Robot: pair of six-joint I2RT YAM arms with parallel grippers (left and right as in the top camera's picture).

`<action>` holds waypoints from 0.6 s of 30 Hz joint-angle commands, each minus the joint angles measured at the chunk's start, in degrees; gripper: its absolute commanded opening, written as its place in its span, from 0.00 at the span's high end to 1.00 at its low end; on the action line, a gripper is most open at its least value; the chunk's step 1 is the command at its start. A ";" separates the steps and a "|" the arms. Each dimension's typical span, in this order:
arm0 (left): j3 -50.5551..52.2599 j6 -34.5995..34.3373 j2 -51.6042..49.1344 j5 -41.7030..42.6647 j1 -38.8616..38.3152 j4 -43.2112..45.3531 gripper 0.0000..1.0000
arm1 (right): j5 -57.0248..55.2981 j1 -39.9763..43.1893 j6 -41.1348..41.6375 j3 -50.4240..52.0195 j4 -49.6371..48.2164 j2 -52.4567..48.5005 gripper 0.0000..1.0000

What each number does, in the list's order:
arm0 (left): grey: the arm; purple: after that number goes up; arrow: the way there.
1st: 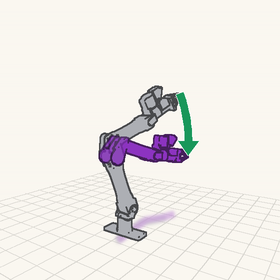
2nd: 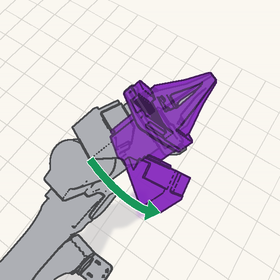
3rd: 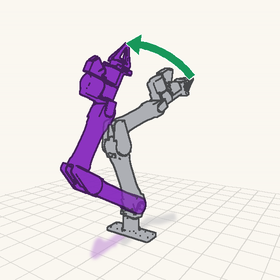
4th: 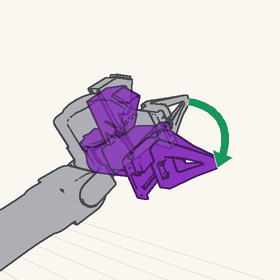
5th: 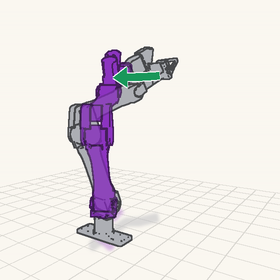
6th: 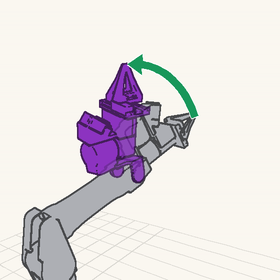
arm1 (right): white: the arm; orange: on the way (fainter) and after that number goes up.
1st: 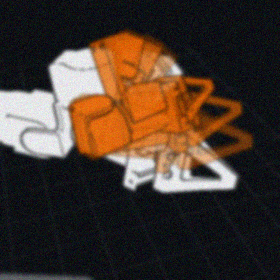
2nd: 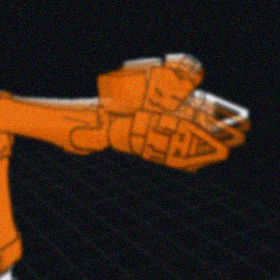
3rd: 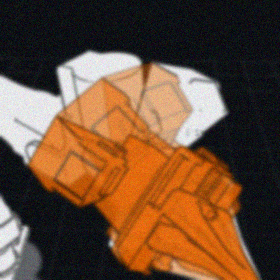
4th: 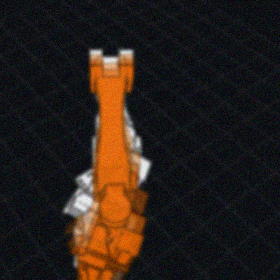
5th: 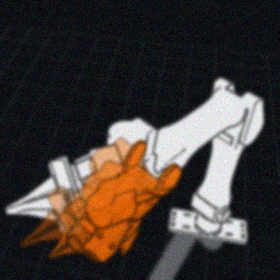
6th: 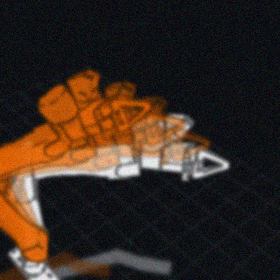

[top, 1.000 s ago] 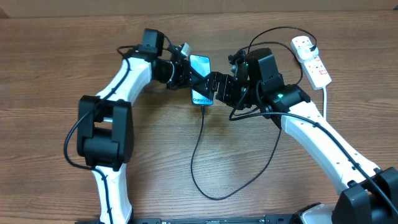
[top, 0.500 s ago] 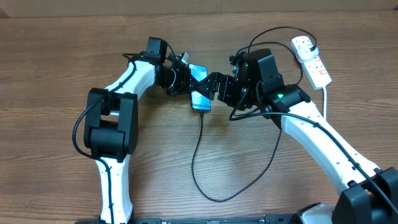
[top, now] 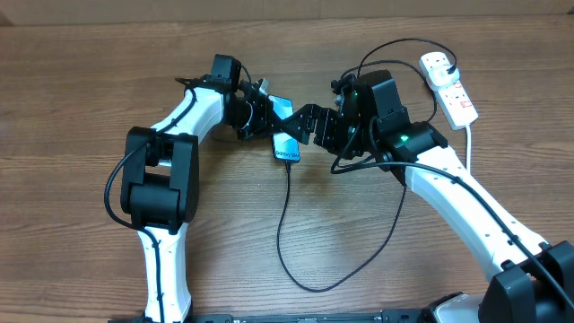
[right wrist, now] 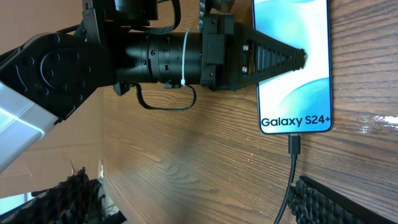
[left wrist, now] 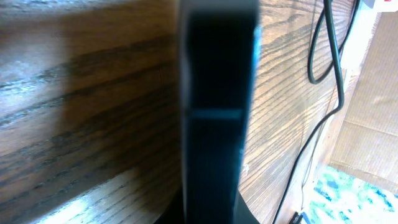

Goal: Plug charger to phone and switch on socket
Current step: 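Lower the phone flat onto the table with the left gripper, releasing the plug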

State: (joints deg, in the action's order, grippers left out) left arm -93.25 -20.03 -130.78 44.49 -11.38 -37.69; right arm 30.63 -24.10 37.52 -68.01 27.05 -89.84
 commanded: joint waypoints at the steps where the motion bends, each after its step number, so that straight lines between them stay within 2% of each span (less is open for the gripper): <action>1: -0.50 -1.03 -0.02 0.09 0.20 0.04 0.93 | -0.61 -0.15 -0.33 -0.83 -0.11 0.04 0.00; 13: -0.50 -0.98 -0.02 -0.17 0.22 0.04 0.82 | -0.63 -0.15 -0.33 -0.83 -0.11 0.04 0.00; 18: -0.50 -0.98 -0.02 -2.89 0.22 -0.70 0.71 | -0.63 -0.15 -0.37 -0.83 -0.09 0.04 0.00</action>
State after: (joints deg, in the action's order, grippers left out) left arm -93.25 -21.08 -130.78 43.27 -11.38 -37.80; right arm 30.61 -24.10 37.50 -68.01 27.05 -89.84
